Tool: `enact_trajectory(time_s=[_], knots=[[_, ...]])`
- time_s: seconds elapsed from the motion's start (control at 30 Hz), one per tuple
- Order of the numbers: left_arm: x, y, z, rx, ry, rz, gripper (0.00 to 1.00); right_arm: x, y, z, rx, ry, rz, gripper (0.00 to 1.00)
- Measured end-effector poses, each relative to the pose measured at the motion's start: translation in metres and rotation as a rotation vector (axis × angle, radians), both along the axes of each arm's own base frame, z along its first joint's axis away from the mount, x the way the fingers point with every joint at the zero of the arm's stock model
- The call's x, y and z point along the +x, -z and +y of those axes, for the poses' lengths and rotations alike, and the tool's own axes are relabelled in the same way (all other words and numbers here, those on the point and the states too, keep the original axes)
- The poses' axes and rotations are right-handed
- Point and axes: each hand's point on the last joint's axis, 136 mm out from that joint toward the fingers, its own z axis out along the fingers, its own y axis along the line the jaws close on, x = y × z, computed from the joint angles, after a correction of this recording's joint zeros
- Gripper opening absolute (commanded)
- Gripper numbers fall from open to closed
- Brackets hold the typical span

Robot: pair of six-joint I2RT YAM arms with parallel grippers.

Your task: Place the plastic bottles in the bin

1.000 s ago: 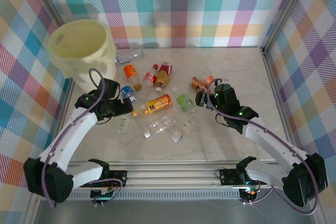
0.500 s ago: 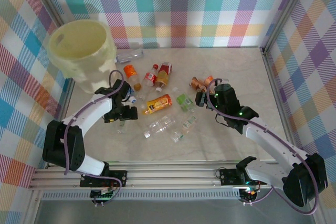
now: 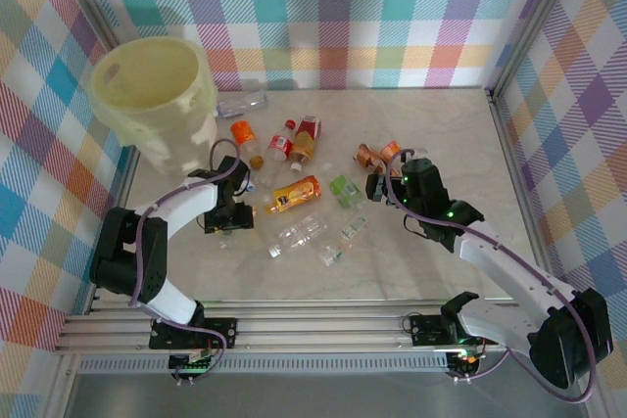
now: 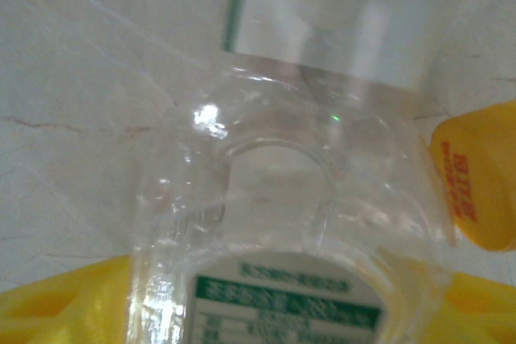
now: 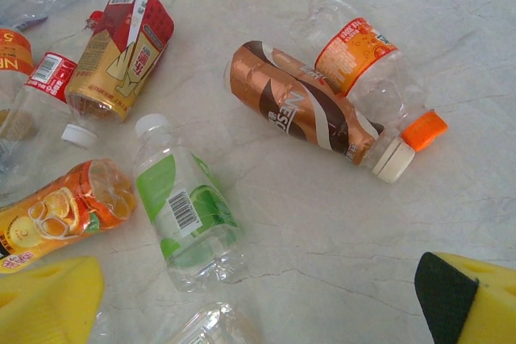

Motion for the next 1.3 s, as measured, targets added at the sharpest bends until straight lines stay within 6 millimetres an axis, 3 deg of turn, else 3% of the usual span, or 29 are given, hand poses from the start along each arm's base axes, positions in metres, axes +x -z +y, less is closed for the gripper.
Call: enact_trajectory(time_s=[0.17,0.3,0.43,0.77,0.93,1.1,1.3], knots=[[0.002,0.0,0.001,0.003,-0.005,-0.027,0.51,-0.003,-0.001,0.009,0.005,-0.071,-0.016,1.0],[0.0,-0.002,0.003,0.005,-0.008,-0.047,0.48,-0.006,-0.006,0.022,0.018,-0.16,-0.042,1.0],[-0.004,-0.017,0.007,0.006,-0.031,-0.091,0.47,-0.01,-0.014,0.04,0.042,-0.28,-0.079,1.0],[0.006,-0.085,0.0,-0.102,-0.058,-0.328,0.45,-0.018,-0.045,0.077,0.146,-0.496,-0.189,1.0],[0.012,-0.136,-0.01,-0.206,-0.054,-0.482,0.44,-0.019,-0.056,0.087,0.184,-0.55,-0.234,1.0],[0.024,-0.185,-0.033,-0.36,-0.009,-0.609,0.44,-0.016,-0.064,0.094,0.205,-0.569,-0.273,1.0],[0.041,-0.224,-0.063,-0.514,0.071,-0.678,0.44,-0.011,-0.075,0.102,0.234,-0.598,-0.316,1.0]])
